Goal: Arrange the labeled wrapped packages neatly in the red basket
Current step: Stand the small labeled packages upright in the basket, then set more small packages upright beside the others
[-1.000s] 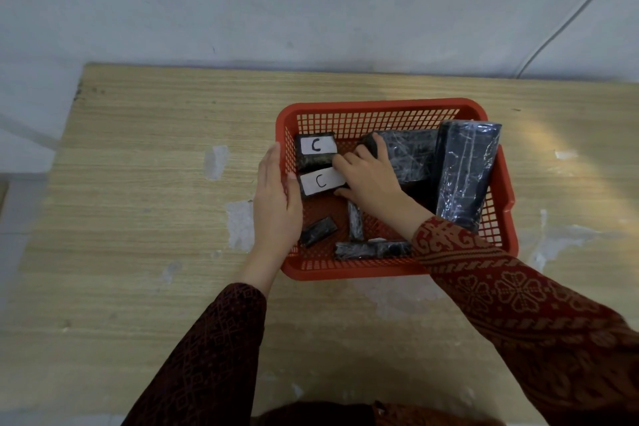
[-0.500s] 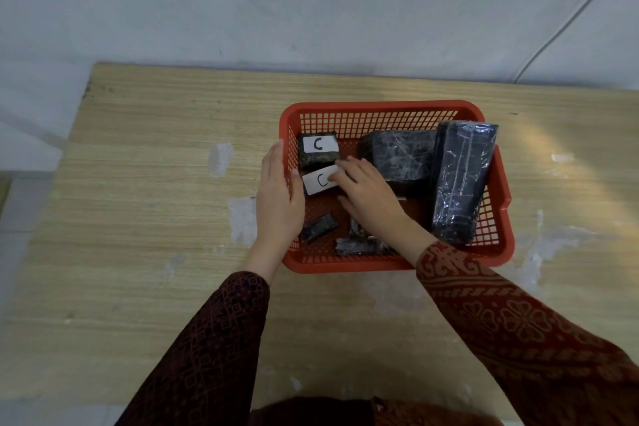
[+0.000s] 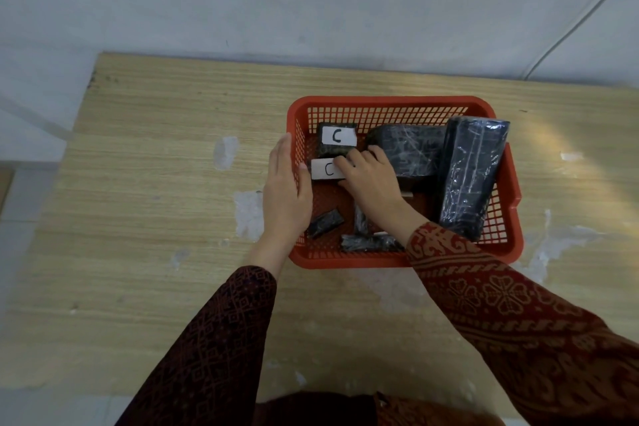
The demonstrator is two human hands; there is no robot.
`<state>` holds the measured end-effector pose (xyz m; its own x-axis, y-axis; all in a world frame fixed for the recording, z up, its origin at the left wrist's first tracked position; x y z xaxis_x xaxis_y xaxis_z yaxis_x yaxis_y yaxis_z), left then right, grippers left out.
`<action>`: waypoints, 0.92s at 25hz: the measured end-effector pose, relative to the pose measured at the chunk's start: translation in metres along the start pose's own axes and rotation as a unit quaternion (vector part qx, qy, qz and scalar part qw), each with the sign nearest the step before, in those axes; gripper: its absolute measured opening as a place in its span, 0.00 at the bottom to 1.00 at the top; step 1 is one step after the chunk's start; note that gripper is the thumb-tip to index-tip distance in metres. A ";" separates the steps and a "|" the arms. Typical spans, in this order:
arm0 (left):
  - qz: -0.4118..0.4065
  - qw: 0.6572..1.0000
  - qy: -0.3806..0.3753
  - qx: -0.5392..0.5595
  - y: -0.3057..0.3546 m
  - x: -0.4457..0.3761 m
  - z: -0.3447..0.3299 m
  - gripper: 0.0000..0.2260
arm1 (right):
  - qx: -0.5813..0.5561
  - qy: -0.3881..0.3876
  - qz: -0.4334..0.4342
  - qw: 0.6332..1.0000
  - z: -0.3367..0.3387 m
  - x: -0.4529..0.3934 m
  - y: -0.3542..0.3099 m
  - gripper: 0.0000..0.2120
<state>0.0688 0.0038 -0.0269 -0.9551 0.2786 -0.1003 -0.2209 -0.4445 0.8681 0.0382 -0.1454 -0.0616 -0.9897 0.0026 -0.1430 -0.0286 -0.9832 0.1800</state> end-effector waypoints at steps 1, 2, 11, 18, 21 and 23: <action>0.000 1.000 -0.001 0.000 0.000 0.000 0.000 0.22 | -0.006 0.000 0.007 1.000 -0.001 -0.002 -0.002 0.12; 0.000 1.000 -0.001 0.001 -0.001 0.000 0.000 0.22 | -0.018 0.001 0.013 1.000 -0.003 -0.003 -0.002 0.12; -0.003 1.000 0.000 0.003 0.000 0.001 -0.001 0.22 | -0.073 -0.062 0.043 0.994 0.021 0.002 0.009 0.18; -0.011 1.000 -0.005 0.005 -0.002 0.001 -0.001 0.23 | -0.131 -0.211 -0.131 0.960 0.041 0.054 -0.005 0.25; -0.012 1.000 -0.009 0.002 -0.002 0.002 -0.001 0.23 | -0.198 -0.215 -0.177 0.940 0.038 0.053 -0.006 0.22; -0.010 1.000 -0.010 0.001 -0.002 0.001 -0.001 0.23 | -0.235 -0.202 -0.200 0.930 0.041 0.054 0.000 0.18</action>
<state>0.0677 0.0044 -0.0290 -0.9462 0.3049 -0.1086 -0.2402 -0.4369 0.8668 -0.0212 -0.1383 -0.0296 -0.8878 0.3593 0.2874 -0.4346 -0.8602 -0.2668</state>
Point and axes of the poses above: each hand's wrist, its own x-axis away from the middle knuckle, its own z-axis out of the back of the hand, y = z × x, the point moved 2 cm from there along -x, towards the middle knuckle, and after that the axes turned 8 degrees about x, right-handed, at the moved point
